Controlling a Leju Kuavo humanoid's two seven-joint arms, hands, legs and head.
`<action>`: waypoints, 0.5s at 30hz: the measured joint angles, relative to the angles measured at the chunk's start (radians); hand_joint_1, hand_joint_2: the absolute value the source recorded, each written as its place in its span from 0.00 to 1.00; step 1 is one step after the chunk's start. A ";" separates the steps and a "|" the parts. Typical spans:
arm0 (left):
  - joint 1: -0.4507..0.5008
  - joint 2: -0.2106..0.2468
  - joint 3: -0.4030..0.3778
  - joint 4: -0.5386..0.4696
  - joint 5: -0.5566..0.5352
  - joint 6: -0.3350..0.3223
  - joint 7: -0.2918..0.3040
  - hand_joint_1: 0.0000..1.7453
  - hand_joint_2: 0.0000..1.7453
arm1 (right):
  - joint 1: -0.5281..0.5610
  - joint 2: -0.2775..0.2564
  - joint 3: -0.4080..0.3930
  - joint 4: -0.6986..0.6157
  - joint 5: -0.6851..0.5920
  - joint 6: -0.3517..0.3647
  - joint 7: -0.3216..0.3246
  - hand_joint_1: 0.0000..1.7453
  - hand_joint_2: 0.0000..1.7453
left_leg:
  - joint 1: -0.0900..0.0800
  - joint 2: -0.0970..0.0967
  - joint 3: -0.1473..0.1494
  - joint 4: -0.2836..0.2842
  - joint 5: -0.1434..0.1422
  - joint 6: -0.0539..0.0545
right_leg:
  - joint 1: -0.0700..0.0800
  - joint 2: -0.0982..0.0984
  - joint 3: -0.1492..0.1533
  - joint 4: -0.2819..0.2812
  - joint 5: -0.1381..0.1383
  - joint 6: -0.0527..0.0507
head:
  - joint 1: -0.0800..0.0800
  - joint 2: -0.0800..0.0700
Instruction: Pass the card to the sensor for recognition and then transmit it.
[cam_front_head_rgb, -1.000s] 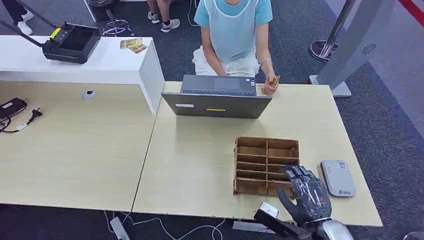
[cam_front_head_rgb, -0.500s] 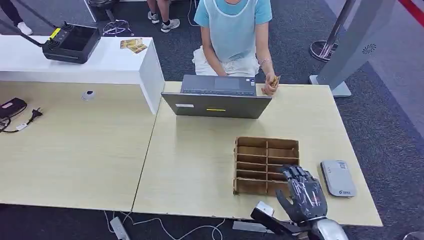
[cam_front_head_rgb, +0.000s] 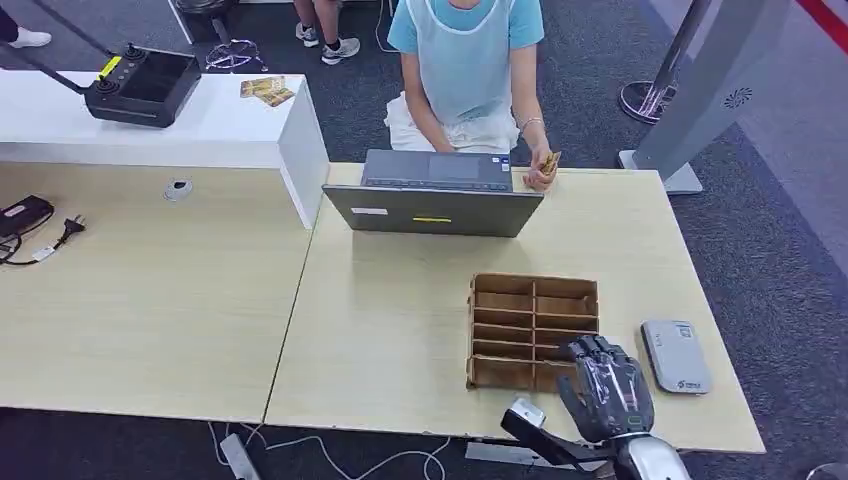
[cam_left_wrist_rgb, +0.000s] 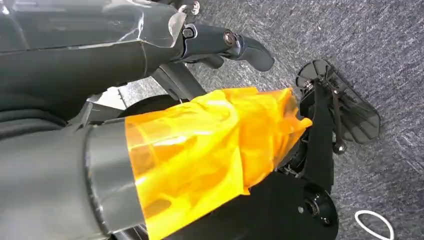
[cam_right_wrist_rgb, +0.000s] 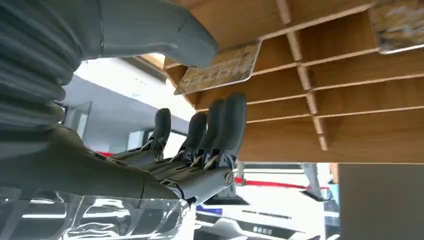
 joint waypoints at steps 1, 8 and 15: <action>0.000 0.000 0.000 0.000 0.001 0.001 0.000 0.00 0.00 | 0.000 0.001 -0.002 0.002 0.007 -0.002 0.003 0.60 1.00 | 0.000 0.000 0.000 0.000 0.000 0.000 | 0.000 0.000 0.000 0.000 0.000 0.000 | 0.000 0.000; 0.000 0.000 0.000 0.000 0.007 0.003 0.000 0.00 0.00 | 0.000 0.007 -0.005 0.011 0.028 -0.008 0.013 0.76 1.00 | 0.000 0.000 0.000 0.000 0.000 0.000 | 0.000 0.000 0.000 0.000 0.000 0.000 | 0.000 0.000; 0.000 0.000 0.000 0.000 0.014 0.010 0.000 0.00 0.00 | 0.000 0.016 -0.009 0.016 0.055 -0.021 0.018 0.82 1.00 | 0.000 0.000 0.000 0.000 0.000 0.000 | 0.000 0.000 0.000 0.000 0.000 0.000 | 0.000 0.000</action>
